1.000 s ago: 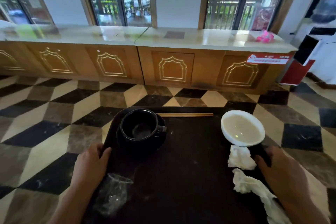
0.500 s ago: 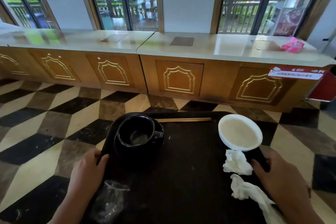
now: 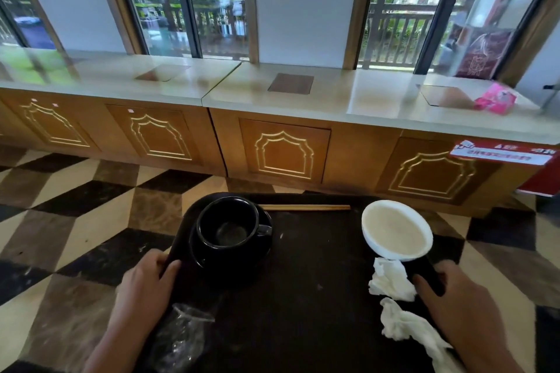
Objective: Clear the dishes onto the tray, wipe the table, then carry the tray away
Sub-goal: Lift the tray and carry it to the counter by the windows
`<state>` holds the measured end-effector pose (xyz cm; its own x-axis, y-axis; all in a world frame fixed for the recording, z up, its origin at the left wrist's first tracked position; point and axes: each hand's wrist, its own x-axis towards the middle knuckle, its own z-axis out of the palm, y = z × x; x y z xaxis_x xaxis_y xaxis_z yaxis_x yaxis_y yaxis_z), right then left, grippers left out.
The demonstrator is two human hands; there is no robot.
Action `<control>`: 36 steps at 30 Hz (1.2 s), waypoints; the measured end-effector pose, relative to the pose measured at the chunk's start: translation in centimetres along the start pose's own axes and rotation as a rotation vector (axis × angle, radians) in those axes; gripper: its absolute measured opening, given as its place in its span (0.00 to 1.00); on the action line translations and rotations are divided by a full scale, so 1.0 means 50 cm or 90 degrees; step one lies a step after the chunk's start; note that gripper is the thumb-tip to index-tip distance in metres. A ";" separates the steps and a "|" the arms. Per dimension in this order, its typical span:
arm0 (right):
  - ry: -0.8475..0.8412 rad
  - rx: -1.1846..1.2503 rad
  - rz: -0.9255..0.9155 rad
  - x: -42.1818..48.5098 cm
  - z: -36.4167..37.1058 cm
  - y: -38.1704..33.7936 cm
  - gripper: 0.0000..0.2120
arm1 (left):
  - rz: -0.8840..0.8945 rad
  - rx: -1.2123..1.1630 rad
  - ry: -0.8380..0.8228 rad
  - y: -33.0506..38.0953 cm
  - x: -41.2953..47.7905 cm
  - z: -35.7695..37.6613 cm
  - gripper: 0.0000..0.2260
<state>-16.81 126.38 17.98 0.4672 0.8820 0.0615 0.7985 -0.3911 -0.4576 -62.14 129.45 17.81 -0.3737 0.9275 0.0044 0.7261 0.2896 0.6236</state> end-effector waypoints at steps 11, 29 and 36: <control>0.014 -0.007 0.016 0.425 0.121 -0.200 0.15 | -0.015 -0.049 -0.020 0.139 0.493 0.143 0.04; -0.009 -0.005 0.001 1.060 0.323 -0.437 0.14 | -0.003 -0.010 0.019 0.351 1.118 0.325 0.07; -0.017 0.005 -0.031 1.361 0.399 -0.534 0.16 | -0.018 0.015 0.044 0.459 1.381 0.414 0.08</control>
<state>-13.93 202.09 16.68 0.4175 0.9067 0.0593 0.8171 -0.3461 -0.4611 -59.33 205.03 16.27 -0.4327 0.9006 0.0406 0.7274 0.3221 0.6060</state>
